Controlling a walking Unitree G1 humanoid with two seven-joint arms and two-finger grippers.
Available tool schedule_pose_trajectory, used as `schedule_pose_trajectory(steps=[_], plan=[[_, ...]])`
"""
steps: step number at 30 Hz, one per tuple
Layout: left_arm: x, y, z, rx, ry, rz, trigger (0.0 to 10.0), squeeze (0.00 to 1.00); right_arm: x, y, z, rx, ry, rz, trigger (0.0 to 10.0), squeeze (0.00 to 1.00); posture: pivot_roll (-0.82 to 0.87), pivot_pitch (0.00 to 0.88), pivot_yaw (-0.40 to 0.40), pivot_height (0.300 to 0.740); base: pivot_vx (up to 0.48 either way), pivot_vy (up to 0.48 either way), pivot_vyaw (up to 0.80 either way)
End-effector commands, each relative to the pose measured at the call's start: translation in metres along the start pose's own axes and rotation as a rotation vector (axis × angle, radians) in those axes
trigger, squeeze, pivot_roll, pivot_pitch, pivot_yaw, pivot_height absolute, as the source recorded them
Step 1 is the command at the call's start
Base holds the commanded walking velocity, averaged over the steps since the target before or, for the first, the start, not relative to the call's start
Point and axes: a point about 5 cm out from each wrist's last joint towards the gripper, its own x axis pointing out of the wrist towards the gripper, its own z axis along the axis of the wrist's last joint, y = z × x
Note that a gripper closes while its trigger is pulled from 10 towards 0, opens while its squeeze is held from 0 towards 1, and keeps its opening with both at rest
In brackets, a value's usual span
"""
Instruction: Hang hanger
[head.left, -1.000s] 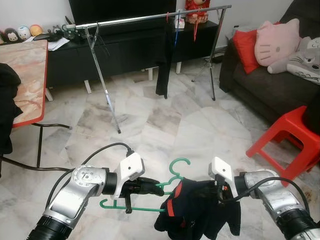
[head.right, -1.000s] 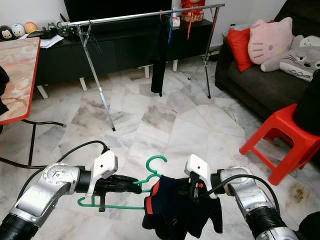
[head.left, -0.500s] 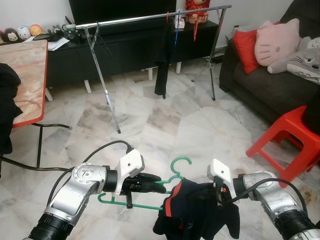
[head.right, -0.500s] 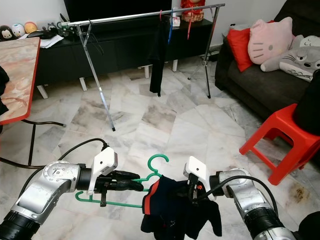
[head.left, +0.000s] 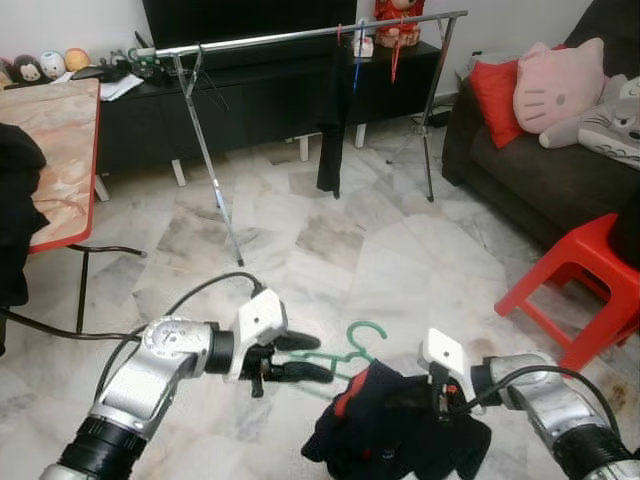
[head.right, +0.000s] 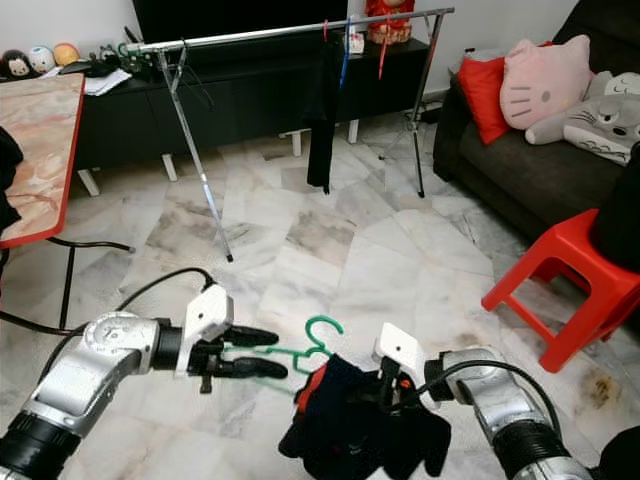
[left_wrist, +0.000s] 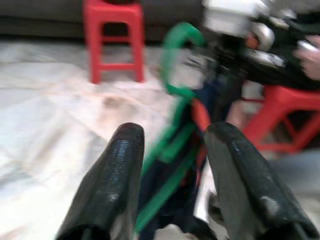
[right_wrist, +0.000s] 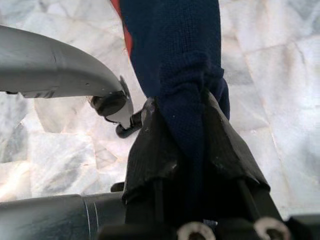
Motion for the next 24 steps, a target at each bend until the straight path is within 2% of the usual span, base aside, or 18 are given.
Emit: schedule_pose_trajectory(steps=[1,6,9,10,11,17,18,19,21,24], plan=[[-0.005,0.01,0.006,0.011,-0.045,0.074,10.0,1.0,-0.005,-0.003,-0.004,-0.009,0.012,-0.038,0.0,0.0,-0.03,0.0,-0.035,0.74,0.0,0.0,0.0],[-0.01,0.024,0.009,0.011,-0.109,0.243,10.0,1.0,-0.007,-0.006,-0.009,0.0,0.028,-0.082,0.0,0.0,-0.04,0.0,-0.036,0.74,0.0,0.0,0.0],[-0.017,0.038,0.005,-0.012,-0.139,0.445,10.0,1.0,-0.012,-0.012,-0.011,-0.013,0.053,-0.15,0.0,0.0,-0.04,0.0,-0.036,0.74,0.0,0.0,0.0],[-0.017,0.038,0.005,-0.012,-0.139,0.445,10.0,1.0,-0.012,-0.012,-0.011,-0.013,0.053,-0.15,0.0,0.0,-0.04,0.0,-0.036,0.74,0.0,0.0,0.0],[-0.022,0.045,0.001,-0.032,-0.162,0.566,10.0,1.0,-0.016,-0.019,-0.009,-0.025,0.061,-0.212,0.0,0.0,-0.04,0.0,-0.034,0.74,0.0,0.0,0.0],[-0.046,0.06,-0.025,-0.171,-0.19,0.97,10.0,1.0,-0.032,-0.038,0.006,-0.093,0.078,-0.365,0.0,0.0,-0.04,0.0,-0.032,0.74,0.0,0.0,0.0],[-0.049,0.06,-0.03,-0.183,-0.182,1.006,10.0,0.66,-0.033,-0.041,0.009,-0.102,0.075,-0.38,0.0,0.0,-0.04,0.0,-0.031,0.74,0.0,0.0,0.0],[-0.051,0.06,-0.034,-0.202,-0.177,1.04,10.0,0.0,-0.035,-0.043,0.013,-0.114,0.071,-0.397,0.0,0.0,-0.04,0.0,-0.031,0.74,0.0,0.0,0.0],[-0.057,0.059,-0.045,-0.252,-0.166,1.108,10.0,0.0,-0.037,-0.048,0.022,-0.138,0.058,-0.435,0.0,0.0,-0.04,0.0,-0.028,0.74,0.0,0.0,0.0],[-0.056,0.054,-0.063,-0.292,-0.103,1.155,10.0,0.0,-0.036,-0.054,0.039,-0.197,0.046,-0.472,0.0,0.0,-0.05,0.0,-0.02,0.74,0.0,0.0,0.0]])
